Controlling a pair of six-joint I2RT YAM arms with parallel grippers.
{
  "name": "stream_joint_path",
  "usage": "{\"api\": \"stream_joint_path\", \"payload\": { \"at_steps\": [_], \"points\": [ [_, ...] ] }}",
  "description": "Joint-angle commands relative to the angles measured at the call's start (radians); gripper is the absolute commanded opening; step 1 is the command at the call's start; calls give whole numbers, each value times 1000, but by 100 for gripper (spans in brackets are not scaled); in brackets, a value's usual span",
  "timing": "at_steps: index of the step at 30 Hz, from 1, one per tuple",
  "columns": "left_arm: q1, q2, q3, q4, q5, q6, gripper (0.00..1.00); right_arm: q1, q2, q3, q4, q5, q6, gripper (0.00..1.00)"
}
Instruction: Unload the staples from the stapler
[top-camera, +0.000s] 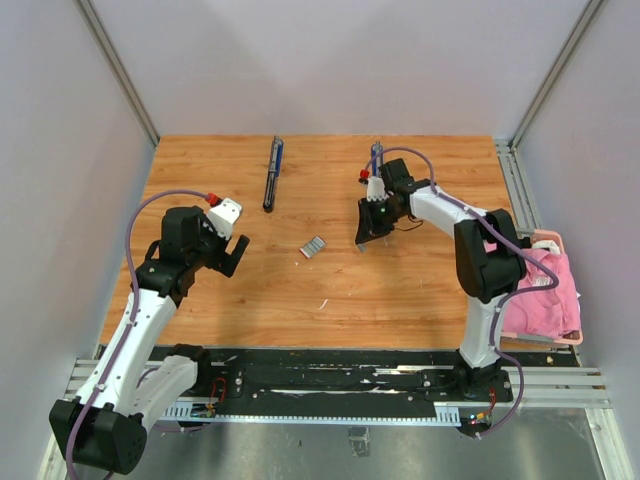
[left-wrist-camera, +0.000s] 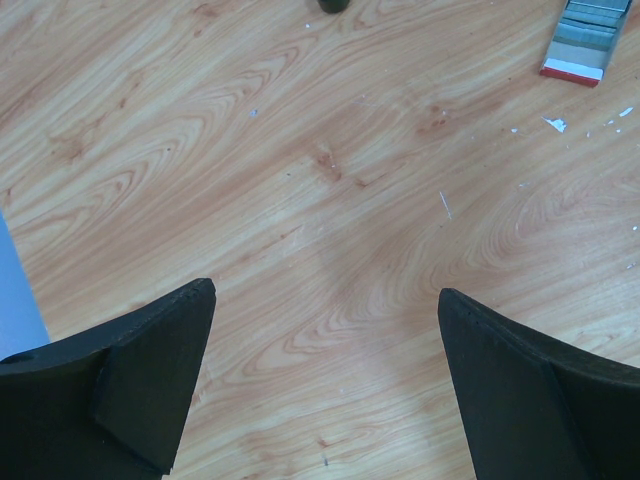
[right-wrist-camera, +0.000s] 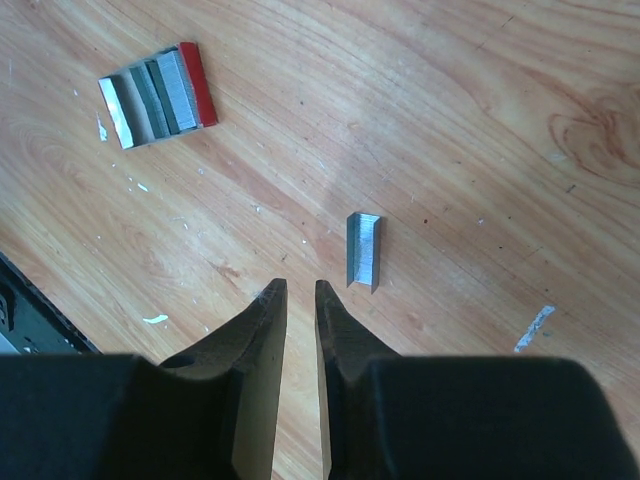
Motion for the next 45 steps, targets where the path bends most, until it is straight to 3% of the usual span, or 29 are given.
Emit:
{"api": "stream_joint_path", "payload": {
  "at_steps": [1, 45],
  "points": [
    [4, -15, -5, 22, 7, 2, 98, 6, 45, 29, -11, 6, -10, 19],
    [4, -19, -5, 20, 9, 4, 98, -62, 85, 0, -5, 6, -3, 29]
  ]
}}
